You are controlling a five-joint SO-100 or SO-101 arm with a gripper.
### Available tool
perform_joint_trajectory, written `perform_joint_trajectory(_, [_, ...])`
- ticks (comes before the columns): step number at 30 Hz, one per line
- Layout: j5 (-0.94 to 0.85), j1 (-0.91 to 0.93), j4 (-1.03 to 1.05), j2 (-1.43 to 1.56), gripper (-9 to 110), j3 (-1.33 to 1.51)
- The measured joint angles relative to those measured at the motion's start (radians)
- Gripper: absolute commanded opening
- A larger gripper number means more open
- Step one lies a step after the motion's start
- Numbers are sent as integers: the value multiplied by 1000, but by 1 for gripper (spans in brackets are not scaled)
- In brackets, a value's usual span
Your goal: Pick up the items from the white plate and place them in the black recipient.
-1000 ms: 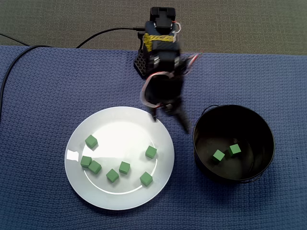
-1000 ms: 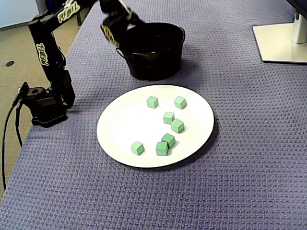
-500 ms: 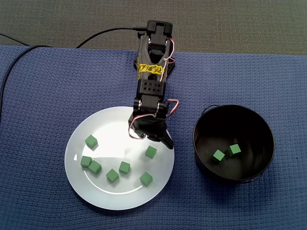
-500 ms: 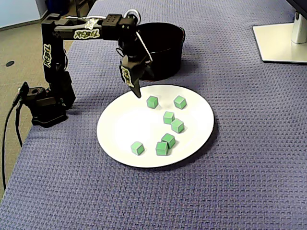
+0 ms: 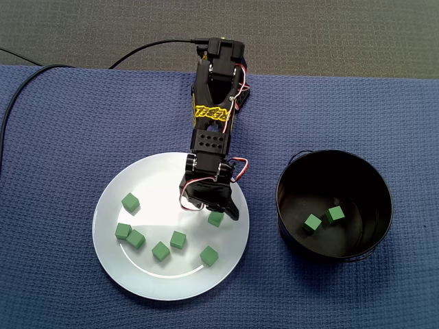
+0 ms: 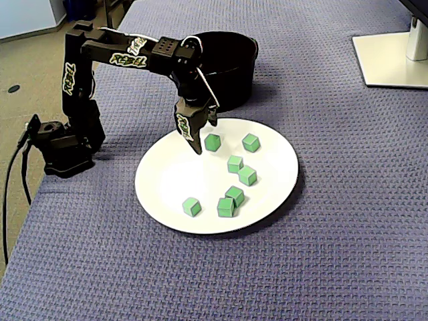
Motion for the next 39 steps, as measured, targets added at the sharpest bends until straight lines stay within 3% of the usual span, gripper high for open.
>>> perform_joint_trajectory(9, [12, -6, -72, -25, 0, 12])
perform_joint_trajectory(20, [130, -21, -114, 3, 0, 44])
perform_joint_trajectory(25, [388, -2, -9, 187, 0, -72])
perform_joint_trajectory(31, [905, 15, 21, 485, 0, -380])
perform_joint_trajectory(35, [1193, -137, 15, 523, 0, -535])
perform_joint_trajectory(39, [1261, -382, 12, 428, 0, -660])
